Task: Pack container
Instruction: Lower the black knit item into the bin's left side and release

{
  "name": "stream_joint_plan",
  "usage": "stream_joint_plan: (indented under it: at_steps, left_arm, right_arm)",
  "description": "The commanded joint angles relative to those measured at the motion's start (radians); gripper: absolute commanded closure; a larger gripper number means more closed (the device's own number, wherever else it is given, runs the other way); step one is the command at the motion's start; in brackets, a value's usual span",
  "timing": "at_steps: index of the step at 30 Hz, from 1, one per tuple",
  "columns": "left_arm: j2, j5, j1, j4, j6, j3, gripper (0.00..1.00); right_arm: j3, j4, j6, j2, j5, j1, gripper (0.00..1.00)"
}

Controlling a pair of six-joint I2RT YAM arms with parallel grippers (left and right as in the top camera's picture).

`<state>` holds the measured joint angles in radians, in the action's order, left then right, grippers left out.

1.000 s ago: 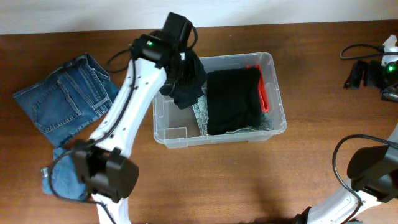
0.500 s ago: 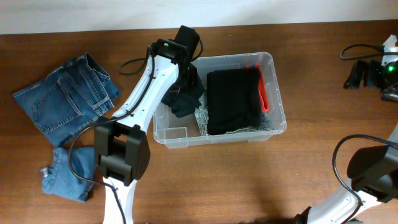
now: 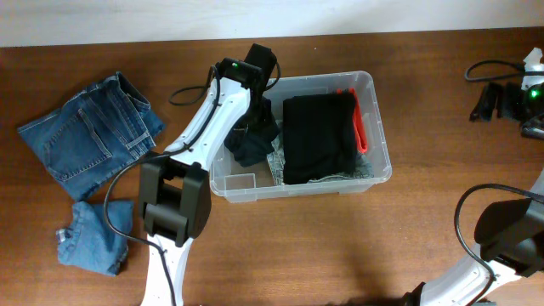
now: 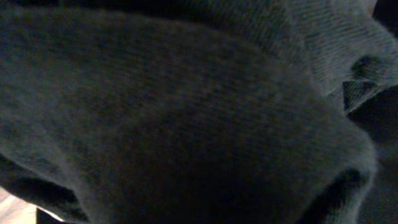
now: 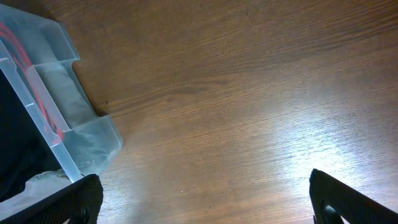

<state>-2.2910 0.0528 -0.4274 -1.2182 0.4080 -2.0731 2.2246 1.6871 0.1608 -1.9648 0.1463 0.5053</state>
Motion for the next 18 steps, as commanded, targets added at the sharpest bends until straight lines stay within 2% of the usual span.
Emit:
stream_joint_plan:
  at_steps: [1, 3, 6, 8, 18]
  left_arm:
    - [-0.004, 0.016, -0.002, -0.001, -0.012, -0.003, 0.66]
    - [-0.004, 0.016, -0.002, -0.004, -0.013, -0.003, 0.59]
    - [-0.003, 0.033, -0.002, -0.004, -0.013, -0.003, 0.38]
    - [-0.003, 0.061, -0.002, -0.009, -0.013, -0.006, 0.31]
    - [-0.001, 0.076, -0.002, -0.121, -0.013, -0.141, 0.29]
  right_arm:
    - [0.002, 0.0, 0.0, 0.008, -0.005, -0.001, 0.02]
    - [0.002, 0.0, 0.0, 0.008, -0.005, -0.001, 0.02]
    - [0.002, 0.0, 0.0, 0.008, -0.005, -0.001, 0.02]
    - [0.002, 0.0, 0.0, 0.008, -0.005, -0.001, 0.02]
    - [0.002, 0.0, 0.0, 0.008, -0.005, -0.001, 0.02]
